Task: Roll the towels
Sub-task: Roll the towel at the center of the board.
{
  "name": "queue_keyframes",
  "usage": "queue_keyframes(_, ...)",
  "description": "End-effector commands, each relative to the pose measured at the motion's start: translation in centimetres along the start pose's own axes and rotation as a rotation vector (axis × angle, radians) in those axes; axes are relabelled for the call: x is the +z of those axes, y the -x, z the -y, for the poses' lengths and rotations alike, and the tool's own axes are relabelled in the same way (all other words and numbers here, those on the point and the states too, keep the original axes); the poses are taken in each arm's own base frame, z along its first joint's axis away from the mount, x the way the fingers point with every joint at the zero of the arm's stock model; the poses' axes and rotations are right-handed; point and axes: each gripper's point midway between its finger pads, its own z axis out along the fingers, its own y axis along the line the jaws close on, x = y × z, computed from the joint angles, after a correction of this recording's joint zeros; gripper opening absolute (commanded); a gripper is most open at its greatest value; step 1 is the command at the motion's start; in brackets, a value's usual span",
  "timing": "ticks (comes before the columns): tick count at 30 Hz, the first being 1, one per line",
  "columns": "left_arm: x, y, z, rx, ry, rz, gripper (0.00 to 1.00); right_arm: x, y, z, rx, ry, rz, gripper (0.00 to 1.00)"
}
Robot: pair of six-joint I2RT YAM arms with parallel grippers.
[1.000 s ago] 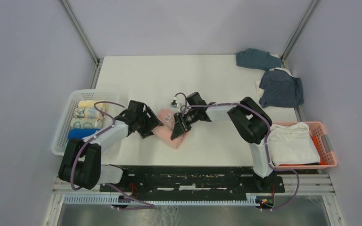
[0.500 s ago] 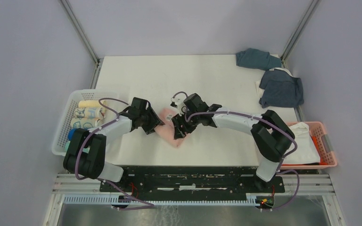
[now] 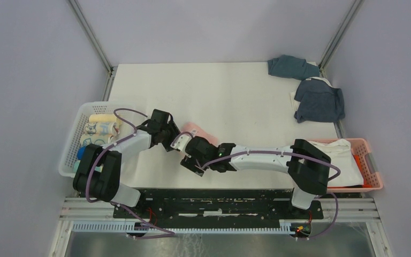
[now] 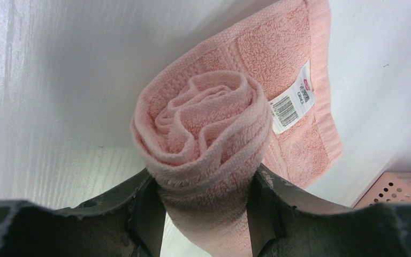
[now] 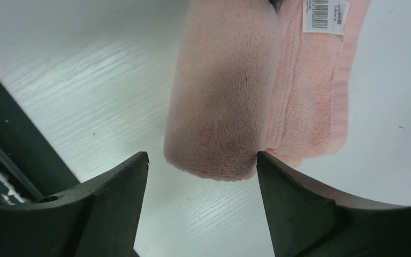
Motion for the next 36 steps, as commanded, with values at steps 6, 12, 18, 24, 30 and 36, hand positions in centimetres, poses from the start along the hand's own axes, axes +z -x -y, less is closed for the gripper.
queue_keyframes(6, 0.7, -0.9, -4.2, 0.055, 0.170, -0.002, 0.57, 2.0, 2.3, 0.5, -0.149, -0.221, 0.043, 0.81)
queue_keyframes(12, 0.7, -0.9, -4.1, 0.055, 0.168, -0.001, 0.58, 3.8, -0.3, 0.8, -0.172, -0.266, -0.045, 0.74)
queue_keyframes(18, 0.7, -0.7, -3.5, 0.050, 0.141, 0.011, 0.62, 4.7, -4.5, 0.1, -0.129, -0.176, -0.168, 0.55)
queue_keyframes(24, -0.4, 0.7, -0.9, 0.038, 0.052, 0.052, 0.71, 3.7, -5.7, -1.7, 0.059, 0.141, -0.177, 0.43)
queue_keyframes(30, -2.6, 1.7, 1.9, 0.002, -0.053, 0.080, 0.83, 2.5, -4.6, -2.4, 0.300, 0.491, -0.135, 0.39)
queue_keyframes(36, -4.1, 1.6, 1.8, -0.051, -0.085, 0.106, 0.87, 2.2, -3.6, -2.5, 0.480, 0.747, -0.117, 0.36)
